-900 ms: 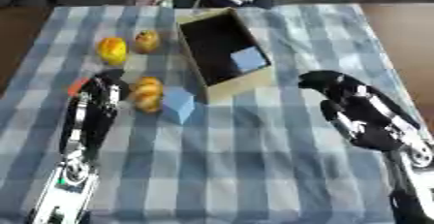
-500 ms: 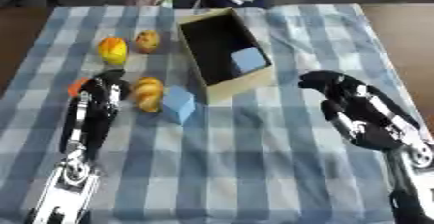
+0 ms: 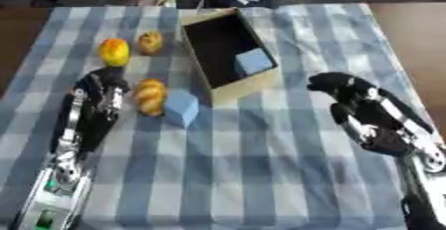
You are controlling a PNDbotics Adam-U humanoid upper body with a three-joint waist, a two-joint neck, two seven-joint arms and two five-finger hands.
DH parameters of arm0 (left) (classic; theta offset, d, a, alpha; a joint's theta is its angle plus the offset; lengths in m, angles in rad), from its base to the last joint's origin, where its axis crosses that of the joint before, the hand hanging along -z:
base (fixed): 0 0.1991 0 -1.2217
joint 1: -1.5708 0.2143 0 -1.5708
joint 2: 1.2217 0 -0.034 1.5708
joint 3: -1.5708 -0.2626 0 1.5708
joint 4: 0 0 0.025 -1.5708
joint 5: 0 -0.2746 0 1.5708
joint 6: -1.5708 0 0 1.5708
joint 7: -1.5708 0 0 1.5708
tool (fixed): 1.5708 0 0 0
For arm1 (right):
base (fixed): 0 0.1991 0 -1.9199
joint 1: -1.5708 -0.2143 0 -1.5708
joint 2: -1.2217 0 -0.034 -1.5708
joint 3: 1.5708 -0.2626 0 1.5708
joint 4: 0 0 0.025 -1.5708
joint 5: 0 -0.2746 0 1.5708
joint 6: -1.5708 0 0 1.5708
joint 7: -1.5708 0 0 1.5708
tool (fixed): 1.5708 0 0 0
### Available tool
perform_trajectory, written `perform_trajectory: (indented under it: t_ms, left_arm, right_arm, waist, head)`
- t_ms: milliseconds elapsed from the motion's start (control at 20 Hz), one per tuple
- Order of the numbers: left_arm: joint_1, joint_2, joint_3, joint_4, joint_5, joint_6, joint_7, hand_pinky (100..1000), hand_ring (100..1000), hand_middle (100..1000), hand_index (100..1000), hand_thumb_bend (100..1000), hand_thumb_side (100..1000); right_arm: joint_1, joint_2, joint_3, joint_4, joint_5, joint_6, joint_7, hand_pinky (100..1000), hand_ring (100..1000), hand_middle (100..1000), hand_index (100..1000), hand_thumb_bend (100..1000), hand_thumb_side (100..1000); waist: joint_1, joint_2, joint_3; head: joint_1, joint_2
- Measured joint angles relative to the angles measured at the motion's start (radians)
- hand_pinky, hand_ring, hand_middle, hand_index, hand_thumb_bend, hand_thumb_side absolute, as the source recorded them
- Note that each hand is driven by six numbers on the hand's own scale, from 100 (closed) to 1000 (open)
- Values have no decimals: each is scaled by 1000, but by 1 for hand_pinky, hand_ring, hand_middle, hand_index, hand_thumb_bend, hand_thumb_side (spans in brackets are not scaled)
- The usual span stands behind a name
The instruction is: Pick up objects on the table and place them in the box.
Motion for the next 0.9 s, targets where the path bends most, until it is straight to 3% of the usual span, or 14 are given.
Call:
perform_trajectory:
  t_ms: [200,450,650,900]
  left_arm:
    - [4,97,-37,-50,-59,-9,-57,696,653,591,781,100,543]
    - [-24,217,-134,-58,-134,-56,-131,720,680,630,794,100,420]
    - [-86,311,-215,-18,-194,-101,-191,736,700,662,806,100,382]
    - [-170,431,-283,29,-270,-156,-266,752,708,687,813,193,354]
  right_arm:
    - [0,-1,0,0,1,0,0,1000,874,852,890,100,425]
    - [1,-10,0,0,2,0,1,1000,875,852,891,100,425]
    - [4,-13,0,0,5,-1,1,1000,875,853,891,100,425]
    - [5,-19,0,1,5,-2,2,1000,875,853,891,100,424]
  waist:
    - [0,0,-5]
    - [19,0,-15]
    - [22,-1,-20]
    - [26,-1,-26]
  head:
    - [0,0]
    - [0,0]
    - [-2,0]
    - [-10,0]
